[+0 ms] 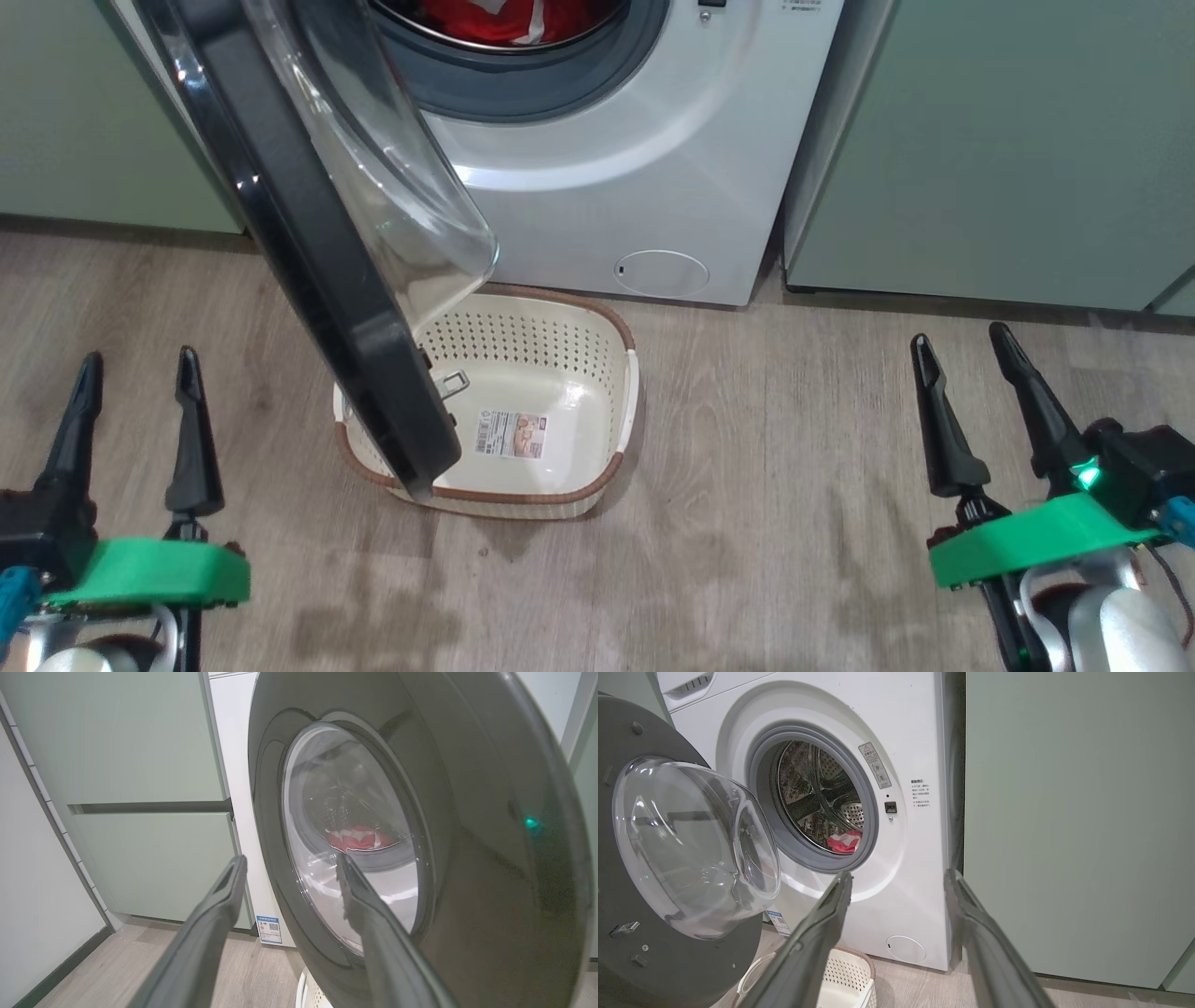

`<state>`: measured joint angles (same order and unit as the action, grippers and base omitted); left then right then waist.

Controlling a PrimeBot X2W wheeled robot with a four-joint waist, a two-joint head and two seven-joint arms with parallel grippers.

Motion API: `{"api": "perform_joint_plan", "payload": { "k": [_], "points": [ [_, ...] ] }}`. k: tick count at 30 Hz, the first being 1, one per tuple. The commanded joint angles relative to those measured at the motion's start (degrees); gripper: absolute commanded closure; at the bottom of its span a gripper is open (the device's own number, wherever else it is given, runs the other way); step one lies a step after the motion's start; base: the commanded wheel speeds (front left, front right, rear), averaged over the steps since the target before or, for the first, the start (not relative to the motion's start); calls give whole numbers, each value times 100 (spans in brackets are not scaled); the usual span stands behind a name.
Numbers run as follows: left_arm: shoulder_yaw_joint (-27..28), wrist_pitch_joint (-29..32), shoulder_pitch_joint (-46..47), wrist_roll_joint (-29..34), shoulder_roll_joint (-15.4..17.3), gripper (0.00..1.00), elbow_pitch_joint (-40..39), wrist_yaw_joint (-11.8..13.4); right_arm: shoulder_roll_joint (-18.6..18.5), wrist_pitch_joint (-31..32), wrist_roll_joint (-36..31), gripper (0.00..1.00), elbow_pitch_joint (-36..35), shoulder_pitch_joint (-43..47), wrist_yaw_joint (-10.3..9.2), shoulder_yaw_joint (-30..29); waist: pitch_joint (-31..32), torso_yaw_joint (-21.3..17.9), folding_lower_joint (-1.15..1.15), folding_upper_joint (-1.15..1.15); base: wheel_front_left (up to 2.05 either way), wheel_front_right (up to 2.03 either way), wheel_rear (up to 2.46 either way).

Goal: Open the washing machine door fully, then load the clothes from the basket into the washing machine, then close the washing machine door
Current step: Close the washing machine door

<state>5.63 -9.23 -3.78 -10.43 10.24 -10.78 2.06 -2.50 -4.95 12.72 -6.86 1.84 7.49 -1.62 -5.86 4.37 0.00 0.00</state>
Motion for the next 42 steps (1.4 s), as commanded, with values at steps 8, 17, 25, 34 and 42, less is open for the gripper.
{"api": "perform_joint_plan", "payload": {
  "k": [8,17,25,34,42],
  "points": [
    [123,1,123,85,110,0,-229,70,-38,3,-7,0,-244,-76,0,153,-10,6,0,0,0,0,0],
    [85,54,95,101,113,100,-260,143,-38,-18,5,0,-240,-84,0,140,-30,16,0,0,0,0,0],
    [207,-40,295,-574,-99,100,-753,39,-38,-14,-16,0,-263,-90,0,97,-80,52,0,0,0,0,0],
    [1609,709,1397,-4954,-405,100,-1403,-413,-38,-15,-21,0,-313,-143,0,88,-153,82,0,0,0,0,0],
    [2482,2079,1872,-7377,110,100,-252,96,-38,-61,16,0,-305,-181,0,70,-251,-2,0,0,0,0,0]
  ]
}}
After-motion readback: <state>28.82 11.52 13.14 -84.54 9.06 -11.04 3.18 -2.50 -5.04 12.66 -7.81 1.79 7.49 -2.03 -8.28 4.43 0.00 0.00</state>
